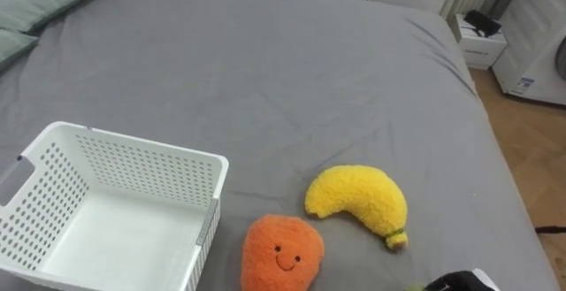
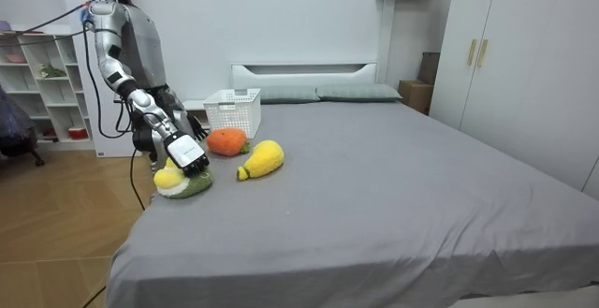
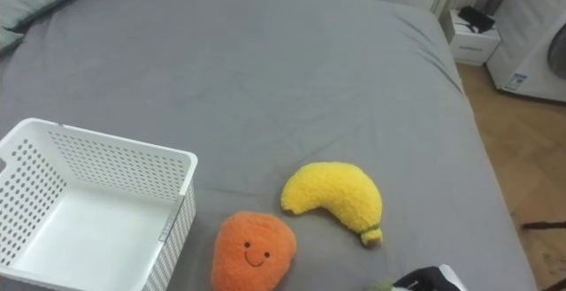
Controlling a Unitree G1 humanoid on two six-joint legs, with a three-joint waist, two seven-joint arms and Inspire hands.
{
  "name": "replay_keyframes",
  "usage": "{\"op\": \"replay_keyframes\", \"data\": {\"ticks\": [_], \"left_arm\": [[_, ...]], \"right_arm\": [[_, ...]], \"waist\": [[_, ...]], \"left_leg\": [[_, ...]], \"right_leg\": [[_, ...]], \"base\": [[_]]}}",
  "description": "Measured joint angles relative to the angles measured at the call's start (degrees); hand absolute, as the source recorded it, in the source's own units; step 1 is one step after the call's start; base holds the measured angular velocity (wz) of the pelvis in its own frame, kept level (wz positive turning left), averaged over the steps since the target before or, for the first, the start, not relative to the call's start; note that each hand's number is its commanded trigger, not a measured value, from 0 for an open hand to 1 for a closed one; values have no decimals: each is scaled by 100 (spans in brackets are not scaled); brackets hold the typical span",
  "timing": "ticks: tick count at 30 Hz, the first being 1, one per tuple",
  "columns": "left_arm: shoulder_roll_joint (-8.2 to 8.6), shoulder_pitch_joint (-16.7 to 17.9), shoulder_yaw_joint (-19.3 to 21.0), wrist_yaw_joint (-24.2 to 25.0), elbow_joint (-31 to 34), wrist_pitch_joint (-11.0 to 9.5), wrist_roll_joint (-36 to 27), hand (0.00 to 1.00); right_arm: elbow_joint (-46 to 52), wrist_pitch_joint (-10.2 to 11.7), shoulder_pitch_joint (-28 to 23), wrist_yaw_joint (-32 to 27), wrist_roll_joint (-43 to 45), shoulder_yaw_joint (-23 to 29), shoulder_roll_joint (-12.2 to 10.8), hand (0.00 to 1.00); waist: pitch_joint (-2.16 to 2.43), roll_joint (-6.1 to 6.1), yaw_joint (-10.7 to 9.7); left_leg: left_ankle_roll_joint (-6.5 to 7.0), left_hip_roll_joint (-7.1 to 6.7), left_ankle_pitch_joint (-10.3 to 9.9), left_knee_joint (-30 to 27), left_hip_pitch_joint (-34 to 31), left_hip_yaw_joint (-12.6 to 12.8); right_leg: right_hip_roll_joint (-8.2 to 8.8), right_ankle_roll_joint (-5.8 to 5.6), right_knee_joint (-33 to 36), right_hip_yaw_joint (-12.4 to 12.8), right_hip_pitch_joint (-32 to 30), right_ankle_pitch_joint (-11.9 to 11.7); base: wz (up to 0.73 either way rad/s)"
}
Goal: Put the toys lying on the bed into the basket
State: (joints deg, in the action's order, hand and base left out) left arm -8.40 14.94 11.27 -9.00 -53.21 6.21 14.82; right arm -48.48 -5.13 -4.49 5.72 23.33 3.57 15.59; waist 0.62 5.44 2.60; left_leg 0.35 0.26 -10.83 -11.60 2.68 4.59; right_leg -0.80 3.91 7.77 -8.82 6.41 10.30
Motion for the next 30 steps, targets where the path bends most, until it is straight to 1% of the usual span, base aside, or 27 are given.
{"op": "replay_keyframes", "data": {"ticks": [1, 4, 7, 12, 14, 15, 16, 19, 20, 22, 23, 24, 25, 27, 28, 29, 30], "left_arm": [[0, 2, 0, 1, 0, 4, 2, 0], [-2, -15, 1, 50, 17, 7, 56, 0], [-3, -26, 1, 75, 25, 7, 58, 0], [-3, -44, 1, 81, 22, 11, 56, 0], [-3, -43, 1, 80, 22, 11, 54, 0], [-2, -43, -4, 79, 23, 11, 50, 0], [2, -57, -4, 86, 36, 18, 48, 0], [2, -85, 3, 130, 21, 25, 39, 0], [3, -86, 21, 141, 13, 24, 44, 0], [13, -86, 88, 198, 6, 23, 32, 0], [27, -83, 105, 198, 7, 25, 34, 0], [72, -90, 173, 199, 17, 25, 43, 0], [94, -93, 209, 199, 20, 24, 43, 0], [99, -92, 216, 212, 14, 44, 35, 0], [96, -94, 214, 215, 1, 46, 25, 0], [95, -101, 214, 215, -24, 45, -25, 0], [94, -94, 216, 194, -24, 37, -56, 0]], "right_arm": [[0, -4, -6, 9, 0, 0, 0, 100], [-3, -69, -9, 71, 0, -1, -1, 100], [-3, -80, 7, 85, 0, -11, -1, 100], [-23, -115, 20, 141, -23, -14, -2, 100], [-42, -123, 31, 145, -53, -13, -2, 100], [-14, -126, 33, 154, -53, -4, -3, 100], [109, -193, 38, 209, -52, 17, -3, 100], [441, -304, 22, 342, -15, 34, -3, 100], [719, -373, -21, 408, 34, 36, -2, 100], [1396, -431, -133, 468, 97, 35, 0, 100], [1564, -449, -147, 480, 142, 37, 0, 100], [1998, -490, -208, 502, 252, 58, -1, 100], [2232, -498, -242, 512, 295, 77, -1, 100], [3222, -506, -249, 604, 469, 226, -1, 100], [3431, -503, -235, 609, 484, 279, 1, 100], [3796, -501, -198, 612, 484, 391, 3, 100], [4079, -498, -146, 609, 485, 479, 13, 100]], "waist": [[-3, 3, 3], [-36, 44, 60], [-43, 55, 91], [-42, 61, 95], [-34, 57, 95], [-26, 89, 73], [-21, 81, 55], [-24, 92, 42], [-27, 92, 40], [-38, 83, 41], [-40, 80, 39], [-43, 73, 9], [-45, 69, 0], [-55, 31, -93], [-55, 29, -106], [-39, -1, -118], [-54, 26, -108]], "left_leg": [[1, -1, 0, 1, 1, 0], [3, -3, -4, 1, -14, 5], [3, -4, -6, 1, -31, 5], [3, -6, -6, 7, -53, 3], [3, -6, -5, 7, -50, 3], [3, -9, -5, 4, -48, -7], [4, -9, -5, -7, -56, -9], [4, -9, -4, -14, -48, -8], [5, -10, -3, -14, -38, -4], [5, -8, -2, -2, -16, 23], [5, -9, -3, 1, -13, 28], [7, -11, -2, 5, -15, 31], [8, -11, -1, 7, -19, 31], [9, -11, -1, 9, -33, 36], [9, -11, -1, 10, -33, 38], [9, -11, -1, 10, -29, 44], [9, -6, 4, 33, -7, 80]], "right_leg": [[0, 0, 1, 2, 0, 0], [-1, -5, 11, 15, -15, -5], [-1, -5, 9, 16, -39, -5], [-1, -5, 3, 14, -56, -5], [-2, -5, 3, 17, -57, -5], [-2, -5, 6, 17, -54, -5], [-2, -5, 10, 15, -57, -5], [-1, -5, 16, 17, -56, -5], [0, -5, 22, 21, -58, -5], [-3, -6, 34, 71, -60, -5], [-3, -6, 36, 79, -58, -5], [-2, -10, 36, 83, -69, -6], [-2, -12, 38, 87, -78, -8], [0, -14, 60, 92, -111, -7], [0, -14, 67, 93, -115, -7], [1, -14, 77, 98, -117, -7], [0, -14, 87, 125, -124, -7]], "base": [[0], [0], [0], [0], [0], [0], [0], [0], [-3], [-8], [-7], [0], [0], [-2], [0], [-6], [-7]]}}
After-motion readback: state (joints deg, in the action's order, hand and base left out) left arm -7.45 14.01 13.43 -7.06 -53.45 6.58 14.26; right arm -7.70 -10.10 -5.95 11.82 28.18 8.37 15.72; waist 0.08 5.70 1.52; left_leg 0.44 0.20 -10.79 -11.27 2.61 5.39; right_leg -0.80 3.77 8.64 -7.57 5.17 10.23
